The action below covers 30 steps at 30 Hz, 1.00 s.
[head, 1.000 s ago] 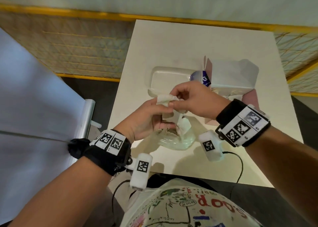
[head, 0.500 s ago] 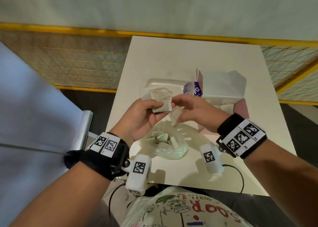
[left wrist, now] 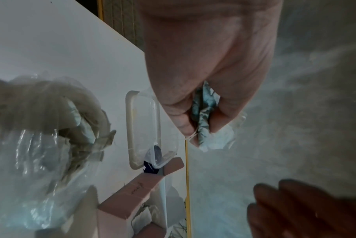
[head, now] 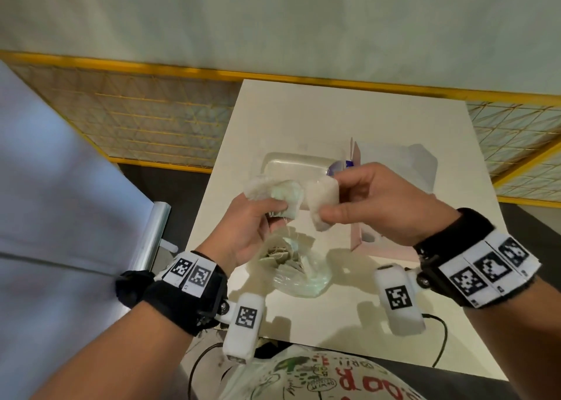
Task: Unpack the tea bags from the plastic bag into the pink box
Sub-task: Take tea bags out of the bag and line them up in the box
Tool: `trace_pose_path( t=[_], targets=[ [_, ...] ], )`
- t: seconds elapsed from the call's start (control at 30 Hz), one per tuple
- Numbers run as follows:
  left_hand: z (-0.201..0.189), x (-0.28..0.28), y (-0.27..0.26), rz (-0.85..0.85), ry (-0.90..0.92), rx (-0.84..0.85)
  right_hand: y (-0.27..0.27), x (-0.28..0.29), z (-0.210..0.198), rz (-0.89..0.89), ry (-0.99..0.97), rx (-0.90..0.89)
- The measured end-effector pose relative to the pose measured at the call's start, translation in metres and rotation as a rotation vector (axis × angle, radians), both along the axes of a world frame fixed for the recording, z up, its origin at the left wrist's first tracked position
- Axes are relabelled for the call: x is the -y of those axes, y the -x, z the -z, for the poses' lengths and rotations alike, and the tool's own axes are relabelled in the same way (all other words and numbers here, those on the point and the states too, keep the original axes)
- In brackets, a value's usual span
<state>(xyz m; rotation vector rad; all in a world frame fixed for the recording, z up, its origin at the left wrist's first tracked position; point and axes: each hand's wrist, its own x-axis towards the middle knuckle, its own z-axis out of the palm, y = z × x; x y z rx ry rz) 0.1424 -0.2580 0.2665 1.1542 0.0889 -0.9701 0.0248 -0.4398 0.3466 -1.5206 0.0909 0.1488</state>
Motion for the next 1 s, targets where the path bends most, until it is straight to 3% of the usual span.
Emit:
trace_pose_path(
  t=[0.07,0.2,0.3,0.43,0.5,0.63,0.87,1.0],
  targets=[
    [-0.002,0.003,0.006,0.007,0.028,-0.016,-0.012,-0.007,0.006,0.125,0.015,-0.004],
    [-0.012,0.006,0.014,0.033,0.175,-0.145,-0.025,-0.021,0.031,0.336,0.263,-0.059],
    [-0.023,0.006,0.015,0.047,0.197,-0.164,-0.024,-0.031,0.040,0.379,0.479,-0.026],
    [-0.023,0.005,0.018,0.081,0.145,-0.025,-0.026,-0.043,0.044,0.336,0.803,0.058],
    [-0.020,0.002,0.019,0.095,0.135,0.017,-0.025,-0.041,0.044,0.269,0.775,0.040],
    [-0.018,-0.003,0.015,0.122,0.125,0.048,-0.024,-0.027,0.031,0.223,0.497,0.010],
    [-0.021,-0.006,0.014,0.117,0.221,-0.153,-0.027,-0.013,0.037,0.307,0.654,0.065],
    [-0.019,-0.004,0.010,0.085,0.143,-0.155,-0.021,-0.007,0.025,0.335,0.497,0.116]
  ],
)
